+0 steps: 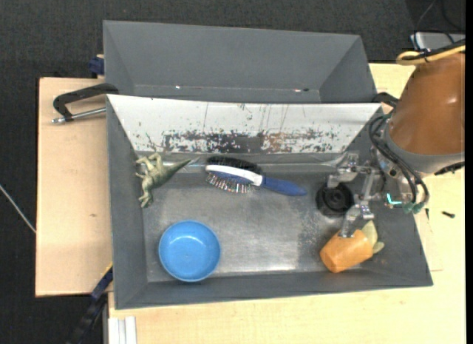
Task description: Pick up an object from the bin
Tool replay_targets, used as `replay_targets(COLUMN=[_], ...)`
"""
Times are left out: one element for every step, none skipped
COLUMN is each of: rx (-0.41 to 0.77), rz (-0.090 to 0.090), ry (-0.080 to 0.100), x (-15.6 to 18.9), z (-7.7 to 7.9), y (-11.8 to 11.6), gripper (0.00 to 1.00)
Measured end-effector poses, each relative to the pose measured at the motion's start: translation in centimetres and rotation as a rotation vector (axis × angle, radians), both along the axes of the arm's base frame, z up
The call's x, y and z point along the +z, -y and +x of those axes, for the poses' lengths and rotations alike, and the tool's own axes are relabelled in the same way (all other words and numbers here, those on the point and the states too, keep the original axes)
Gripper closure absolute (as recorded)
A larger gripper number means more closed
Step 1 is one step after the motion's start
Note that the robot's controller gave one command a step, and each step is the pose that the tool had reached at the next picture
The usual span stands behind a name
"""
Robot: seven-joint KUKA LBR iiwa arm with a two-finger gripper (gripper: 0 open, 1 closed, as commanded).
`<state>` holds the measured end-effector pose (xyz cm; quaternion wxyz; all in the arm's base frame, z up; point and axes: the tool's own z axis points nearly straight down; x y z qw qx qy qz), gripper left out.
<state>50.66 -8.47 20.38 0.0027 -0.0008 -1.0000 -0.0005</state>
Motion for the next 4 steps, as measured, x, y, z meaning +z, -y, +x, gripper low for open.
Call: replay_targets(rx=[0.318, 0.4, 0.522, 1.189], rz=[0.004, 0.022, 0.002, 0.008], ry=[0.022, 0.001, 0.007, 0.006], x=[-9.1, -9.5, -10.3, -12.1], z=[0.4, 1.2, 2.4, 5.2], y=[0.5, 4.1, 5.1, 4.0], gripper=[0.0, 0.0, 0.0, 0.0])
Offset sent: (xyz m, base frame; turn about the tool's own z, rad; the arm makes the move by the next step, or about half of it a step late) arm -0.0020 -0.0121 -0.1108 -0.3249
